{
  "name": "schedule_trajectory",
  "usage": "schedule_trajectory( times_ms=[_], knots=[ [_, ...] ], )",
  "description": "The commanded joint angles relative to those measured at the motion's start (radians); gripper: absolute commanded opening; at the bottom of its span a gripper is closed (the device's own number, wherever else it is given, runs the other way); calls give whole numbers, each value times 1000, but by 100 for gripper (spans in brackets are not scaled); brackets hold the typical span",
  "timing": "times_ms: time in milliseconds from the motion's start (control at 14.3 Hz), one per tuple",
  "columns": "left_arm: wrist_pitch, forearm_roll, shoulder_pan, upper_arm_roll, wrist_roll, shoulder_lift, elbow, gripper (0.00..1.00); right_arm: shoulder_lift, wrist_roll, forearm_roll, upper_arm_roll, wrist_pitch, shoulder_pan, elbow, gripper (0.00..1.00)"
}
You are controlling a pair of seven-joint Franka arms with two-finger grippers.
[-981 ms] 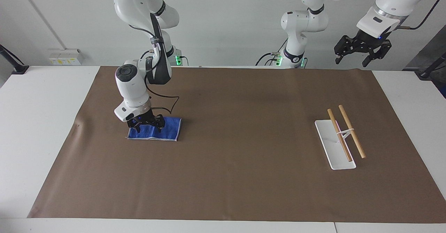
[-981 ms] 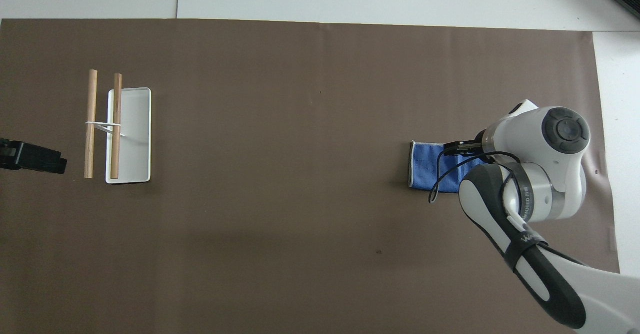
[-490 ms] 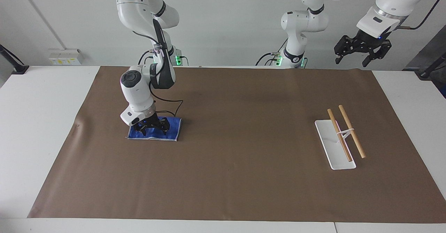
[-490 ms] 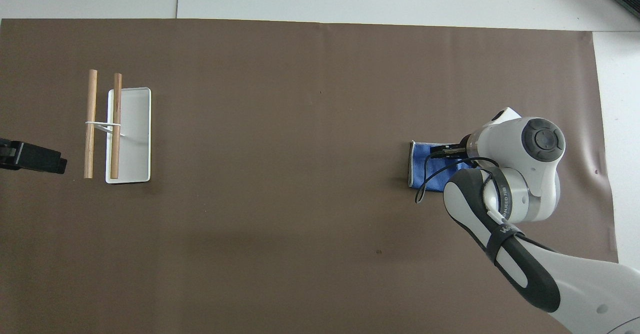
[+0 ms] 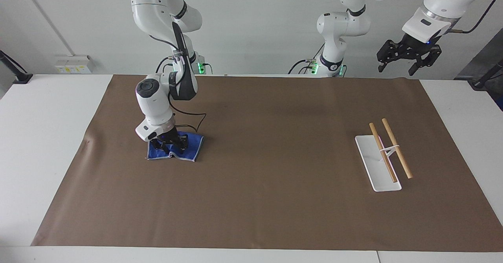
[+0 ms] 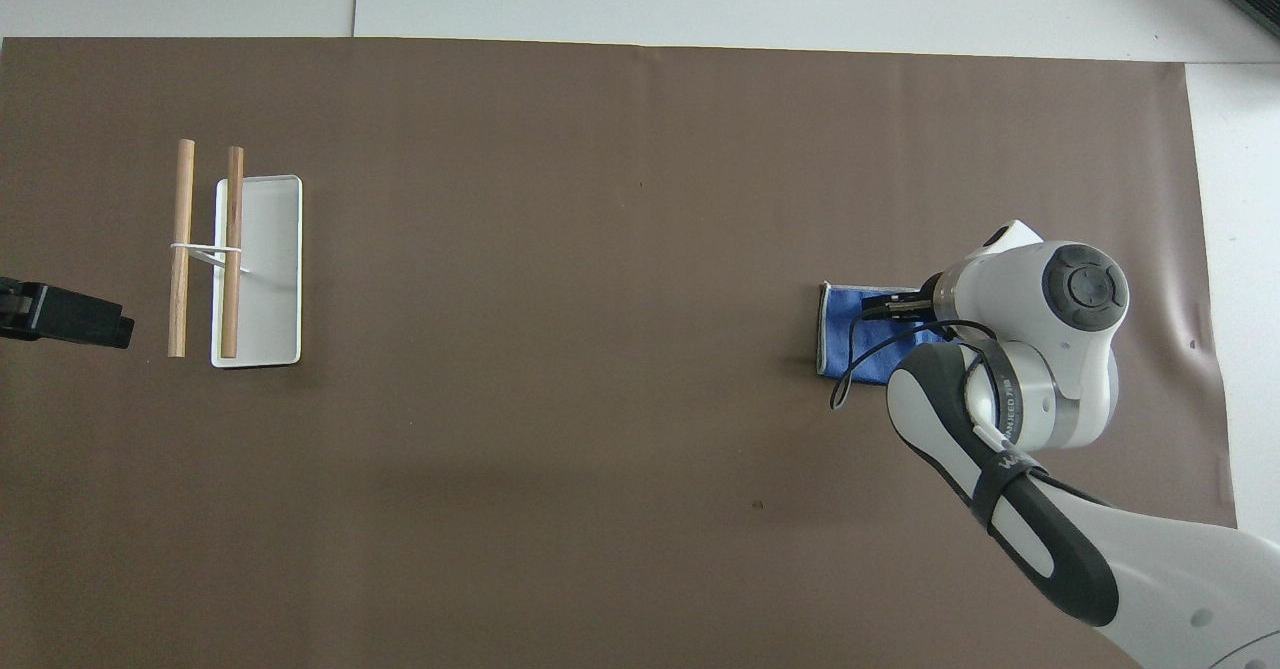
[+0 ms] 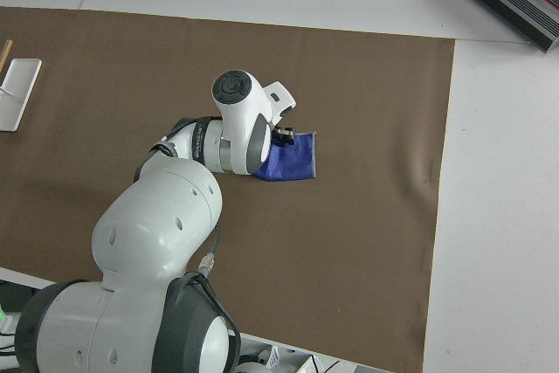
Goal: Right arm passes towel to left arm to hang
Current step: 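Close the right gripper on the towel edge and lift it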
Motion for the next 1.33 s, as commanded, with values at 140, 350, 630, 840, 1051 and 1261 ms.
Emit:
schedule_trajectory(
  times_ms=[140, 350, 630, 840, 1051, 1261],
  knots=[
    [-1, 16, 7, -5, -10, -31, -33, 100, 2, -29, 24, 6, 13, -3, -9, 0],
    [-2, 16, 7, -5, -10, -31, -33, 100, -5, -32, 41, 31, -85, -3, 56, 0],
    [-1, 16, 7, -5, -9, -31, -33, 100, -22, -55, 211, 32, -226, 0, 181, 0],
    [-1, 16, 7, -5, -9, -31, -33, 100, -39, -57, 314, 54, -285, 0, 257, 0],
    [-2, 16, 7, -5, -15, -31, -33, 100, -50, -57, 404, 94, -300, 0, 305, 0],
    [-1, 16, -8, -7, -10, -31, -33, 100, -51, -57, 600, 138, -300, -1, 349, 0]
  ],
)
